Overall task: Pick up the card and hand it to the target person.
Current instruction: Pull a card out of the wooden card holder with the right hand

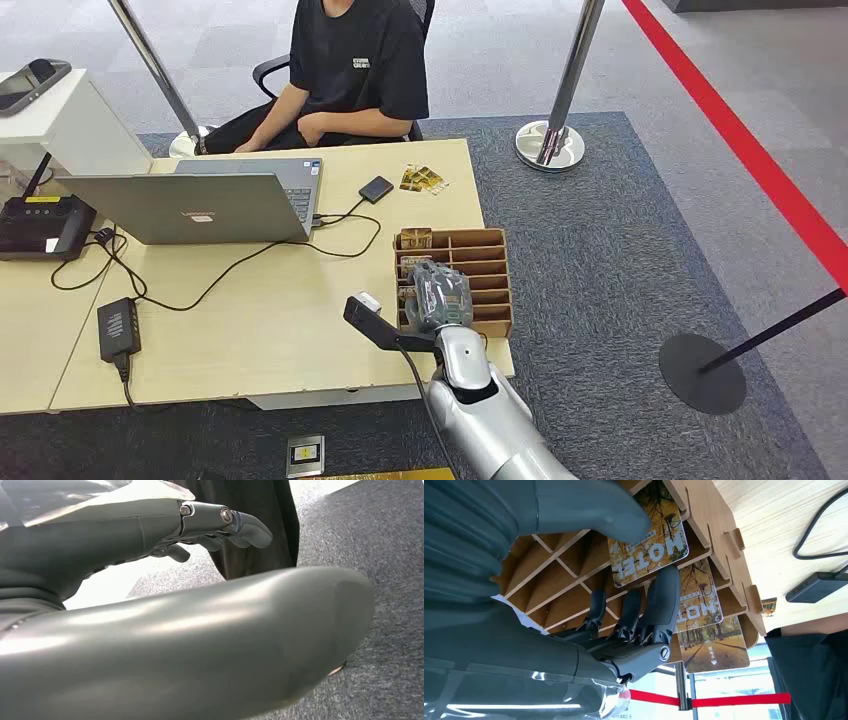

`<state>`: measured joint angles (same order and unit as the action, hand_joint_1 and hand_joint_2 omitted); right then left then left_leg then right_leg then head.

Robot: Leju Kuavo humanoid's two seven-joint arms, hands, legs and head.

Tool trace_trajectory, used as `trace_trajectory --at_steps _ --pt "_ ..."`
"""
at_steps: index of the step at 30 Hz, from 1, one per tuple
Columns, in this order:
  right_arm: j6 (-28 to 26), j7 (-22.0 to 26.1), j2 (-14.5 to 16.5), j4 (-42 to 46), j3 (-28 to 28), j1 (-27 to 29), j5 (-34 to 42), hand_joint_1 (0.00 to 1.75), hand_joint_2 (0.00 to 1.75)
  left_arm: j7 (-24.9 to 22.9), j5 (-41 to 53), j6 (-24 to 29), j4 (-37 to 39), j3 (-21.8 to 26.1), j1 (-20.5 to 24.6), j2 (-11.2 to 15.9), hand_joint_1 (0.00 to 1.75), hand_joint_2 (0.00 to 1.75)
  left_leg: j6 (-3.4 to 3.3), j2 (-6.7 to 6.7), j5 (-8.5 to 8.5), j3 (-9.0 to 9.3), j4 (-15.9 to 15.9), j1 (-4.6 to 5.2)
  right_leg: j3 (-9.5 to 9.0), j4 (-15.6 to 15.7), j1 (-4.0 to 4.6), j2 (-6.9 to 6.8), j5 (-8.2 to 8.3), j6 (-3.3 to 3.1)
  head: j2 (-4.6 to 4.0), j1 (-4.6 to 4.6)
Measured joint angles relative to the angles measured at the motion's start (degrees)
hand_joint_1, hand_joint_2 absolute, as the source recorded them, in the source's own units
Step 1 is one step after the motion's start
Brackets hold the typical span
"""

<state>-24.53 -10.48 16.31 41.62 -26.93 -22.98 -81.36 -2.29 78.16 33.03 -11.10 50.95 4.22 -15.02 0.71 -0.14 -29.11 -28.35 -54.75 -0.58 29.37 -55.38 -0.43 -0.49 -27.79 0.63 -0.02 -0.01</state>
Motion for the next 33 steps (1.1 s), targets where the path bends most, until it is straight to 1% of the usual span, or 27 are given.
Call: trace_trajectory --at_steps 3,15,29,33 --pt "0.01 -0.15 0.00 0.00 0.00 0.00 -0.17 1.00 1.75 0.02 0.00 0.00 0.00 0.00 0.00 0.00 0.00 0.00 0.00 0.00 0.00 0.00 0.00 0.00 0.00 0.00 0.00 0.00 0.00 0.00 0.00 0.00" --pt "0.01 0.30 0.00 0.04 0.00 -0.02 -0.58 1.25 1.75 -0.26 -0.09 0.00 0.00 0.00 -0.01 0.00 0.00 0.00 0.00 0.00 0.00 0.01 0.00 0.00 0.00 0.00 0.00 0.00 0.00 0.00 0.00 -0.01" --pt "-0.43 0.56 0.01 0.04 -0.02 0.11 -0.74 1.33 1.75 0.15 -0.35 0.03 0.00 0.02 -0.02 0.00 0.00 0.00 0.03 0.01 0.03 0.03 0.00 0.00 -0.01 0.00 0.00 0.00 0.04 -0.05 0.00 -0.01" --pt "-0.60 0.72 -0.01 0.04 -0.02 0.17 -0.84 1.43 1.75 0.15 -0.35 0.09 0.00 0.02 -0.01 0.00 0.00 0.00 0.03 0.01 0.03 0.04 0.00 0.00 -0.01 0.00 0.00 0.00 0.04 -0.05 0.00 0.00"
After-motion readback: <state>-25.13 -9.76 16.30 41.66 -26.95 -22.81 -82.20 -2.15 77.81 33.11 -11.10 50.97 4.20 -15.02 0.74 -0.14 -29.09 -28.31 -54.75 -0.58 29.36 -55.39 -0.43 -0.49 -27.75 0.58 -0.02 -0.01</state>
